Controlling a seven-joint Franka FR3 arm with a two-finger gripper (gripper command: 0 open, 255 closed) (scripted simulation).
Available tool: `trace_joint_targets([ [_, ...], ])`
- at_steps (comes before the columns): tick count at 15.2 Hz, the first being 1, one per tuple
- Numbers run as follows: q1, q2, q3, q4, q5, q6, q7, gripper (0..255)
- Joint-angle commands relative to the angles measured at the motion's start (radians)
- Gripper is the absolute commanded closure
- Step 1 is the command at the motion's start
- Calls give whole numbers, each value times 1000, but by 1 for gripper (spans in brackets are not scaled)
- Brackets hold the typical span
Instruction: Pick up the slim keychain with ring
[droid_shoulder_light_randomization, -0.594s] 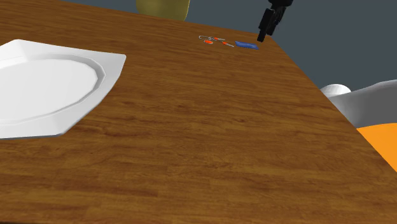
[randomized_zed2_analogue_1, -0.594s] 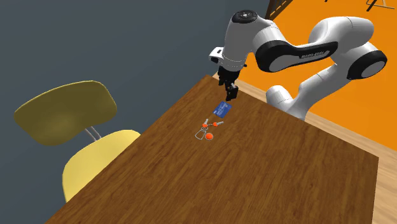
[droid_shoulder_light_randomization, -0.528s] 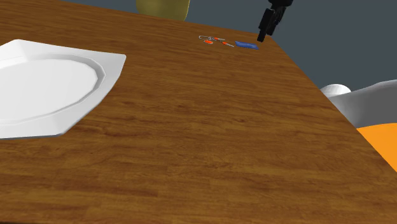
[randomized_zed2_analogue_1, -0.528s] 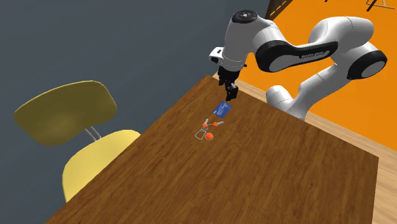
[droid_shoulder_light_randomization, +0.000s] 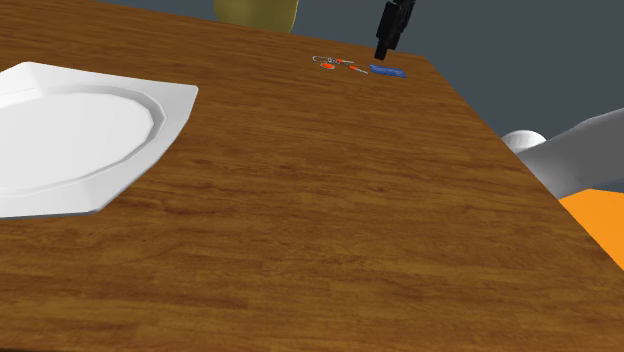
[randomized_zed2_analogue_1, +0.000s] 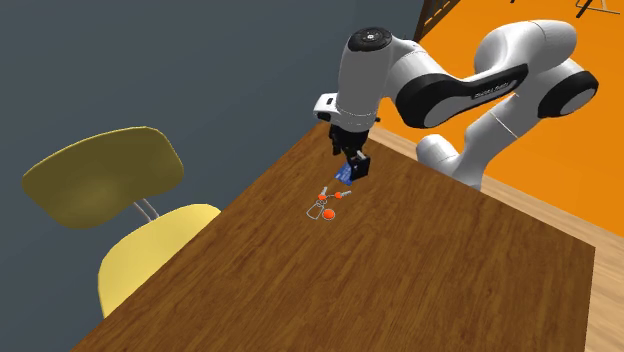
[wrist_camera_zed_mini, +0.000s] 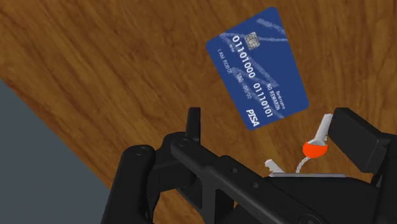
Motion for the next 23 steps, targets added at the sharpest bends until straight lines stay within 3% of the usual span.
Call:
trace_joint_targets([
  [1,26,50,19,48,25,-4,-6,0],
  [5,65,127,50,126,63,-10,-15,0],
  [14,66,109,52,8,65,89,-17,0],
  [15,66,109,53,7,66,90,-16,255],
  [23,66,100,51,-2,65,90,-18,255],
])
